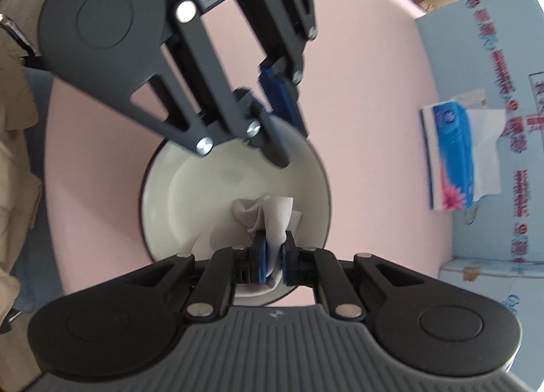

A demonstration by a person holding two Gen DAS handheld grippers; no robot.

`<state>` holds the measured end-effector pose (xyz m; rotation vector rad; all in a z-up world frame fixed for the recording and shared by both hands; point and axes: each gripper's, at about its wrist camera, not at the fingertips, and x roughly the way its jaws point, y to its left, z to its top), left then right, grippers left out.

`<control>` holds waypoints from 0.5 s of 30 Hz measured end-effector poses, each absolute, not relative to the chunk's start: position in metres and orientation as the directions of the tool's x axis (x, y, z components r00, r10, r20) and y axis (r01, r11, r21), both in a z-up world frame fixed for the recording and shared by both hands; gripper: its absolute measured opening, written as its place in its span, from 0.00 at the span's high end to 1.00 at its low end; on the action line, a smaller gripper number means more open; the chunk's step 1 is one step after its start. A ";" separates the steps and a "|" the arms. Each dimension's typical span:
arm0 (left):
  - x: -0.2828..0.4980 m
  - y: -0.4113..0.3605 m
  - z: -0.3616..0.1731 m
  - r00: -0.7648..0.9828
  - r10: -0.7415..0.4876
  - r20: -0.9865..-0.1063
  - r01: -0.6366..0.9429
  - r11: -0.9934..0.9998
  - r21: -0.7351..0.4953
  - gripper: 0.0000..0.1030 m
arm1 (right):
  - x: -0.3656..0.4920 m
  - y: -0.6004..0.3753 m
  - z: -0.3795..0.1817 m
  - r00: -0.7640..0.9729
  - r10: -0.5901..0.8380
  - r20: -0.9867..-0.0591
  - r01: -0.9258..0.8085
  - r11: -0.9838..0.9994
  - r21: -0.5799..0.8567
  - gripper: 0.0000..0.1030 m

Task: Clean bowl
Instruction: 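Rub the cloth along the bowl's inner wall near the left tool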

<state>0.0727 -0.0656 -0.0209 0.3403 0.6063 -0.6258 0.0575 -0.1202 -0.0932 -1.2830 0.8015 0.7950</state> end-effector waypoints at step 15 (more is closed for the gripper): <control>0.073 -0.065 -0.021 0.648 -0.440 -0.622 0.623 0.775 0.101 0.81 | 0.069 -0.128 -0.065 0.509 0.215 -0.833 -0.856 0.223 -0.466 0.92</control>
